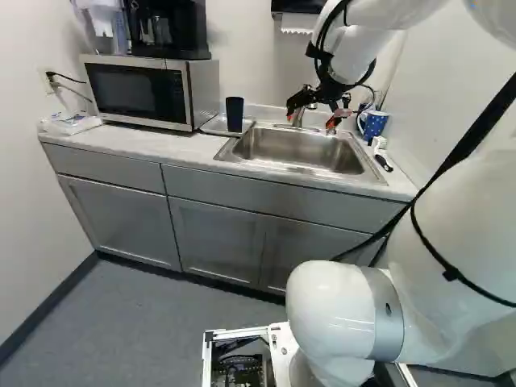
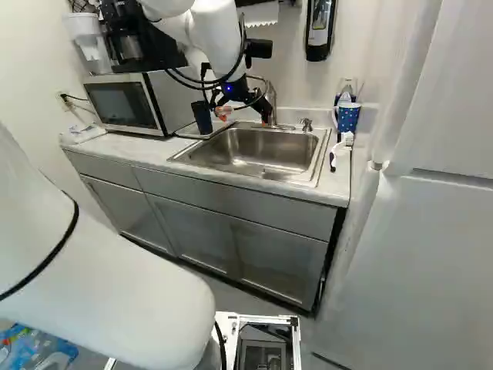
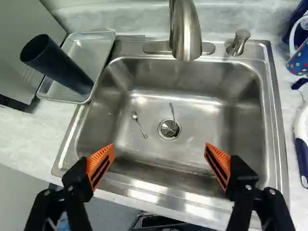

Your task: Rinse the cup and place it in the tray

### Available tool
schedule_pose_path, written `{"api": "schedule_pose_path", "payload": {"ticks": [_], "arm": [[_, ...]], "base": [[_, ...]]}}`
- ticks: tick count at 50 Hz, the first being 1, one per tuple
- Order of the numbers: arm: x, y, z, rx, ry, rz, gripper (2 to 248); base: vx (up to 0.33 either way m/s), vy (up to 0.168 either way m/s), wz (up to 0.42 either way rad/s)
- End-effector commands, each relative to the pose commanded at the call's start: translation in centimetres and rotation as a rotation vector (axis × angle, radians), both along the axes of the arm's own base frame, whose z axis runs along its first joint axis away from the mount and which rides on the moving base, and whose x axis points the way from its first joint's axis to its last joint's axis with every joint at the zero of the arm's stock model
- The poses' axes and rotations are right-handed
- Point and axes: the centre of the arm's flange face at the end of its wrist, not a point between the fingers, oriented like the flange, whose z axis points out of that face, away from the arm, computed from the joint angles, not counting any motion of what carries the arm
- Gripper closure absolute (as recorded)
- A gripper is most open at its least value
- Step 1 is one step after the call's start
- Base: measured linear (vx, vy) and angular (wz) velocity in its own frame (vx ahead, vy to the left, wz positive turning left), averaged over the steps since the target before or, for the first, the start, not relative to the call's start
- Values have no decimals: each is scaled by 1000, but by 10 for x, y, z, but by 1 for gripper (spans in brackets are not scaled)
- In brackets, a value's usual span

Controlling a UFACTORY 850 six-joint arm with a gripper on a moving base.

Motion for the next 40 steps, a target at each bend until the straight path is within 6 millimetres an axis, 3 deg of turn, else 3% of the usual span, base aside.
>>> {"api": "schedule_pose_path", "payload": {"ticks": [40], "arm": [[0,0,0,0,0,0,3]], "base": [[-88,38,-2]]}}
